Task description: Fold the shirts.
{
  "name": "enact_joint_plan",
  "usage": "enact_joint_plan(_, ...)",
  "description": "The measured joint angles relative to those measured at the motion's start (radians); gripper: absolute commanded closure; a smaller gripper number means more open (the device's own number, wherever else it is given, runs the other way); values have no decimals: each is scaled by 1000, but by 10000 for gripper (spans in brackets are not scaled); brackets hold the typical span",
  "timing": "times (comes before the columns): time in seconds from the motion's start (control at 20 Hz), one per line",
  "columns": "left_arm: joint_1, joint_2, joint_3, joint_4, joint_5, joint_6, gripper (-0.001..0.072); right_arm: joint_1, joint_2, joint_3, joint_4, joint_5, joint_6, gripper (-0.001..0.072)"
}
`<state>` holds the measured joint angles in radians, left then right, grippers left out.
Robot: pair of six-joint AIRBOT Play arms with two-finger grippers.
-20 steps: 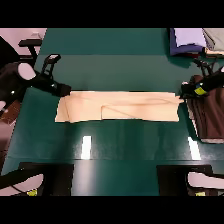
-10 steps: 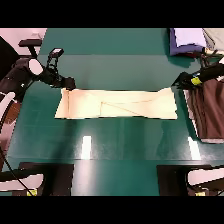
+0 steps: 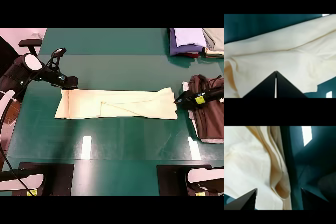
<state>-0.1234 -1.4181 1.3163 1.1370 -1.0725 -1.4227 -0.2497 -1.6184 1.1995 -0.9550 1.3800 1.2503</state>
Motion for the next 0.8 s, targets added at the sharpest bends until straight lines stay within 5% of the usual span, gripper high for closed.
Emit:
enact_joint_plan(0.1, -18, -4, 0, -38, 19, 8, 681, 16, -19, -26, 39, 0, -11, 164)
enact_joint_plan(0.35, -119, -48, 0, -85, 59, 2, 681, 102, -44, -54, 49, -75, -30, 695)
enact_joint_plan(0.8, -339, -275, 154, -161, 169, -16, 681, 168, 190, 60, 41, -104, -24, 696)
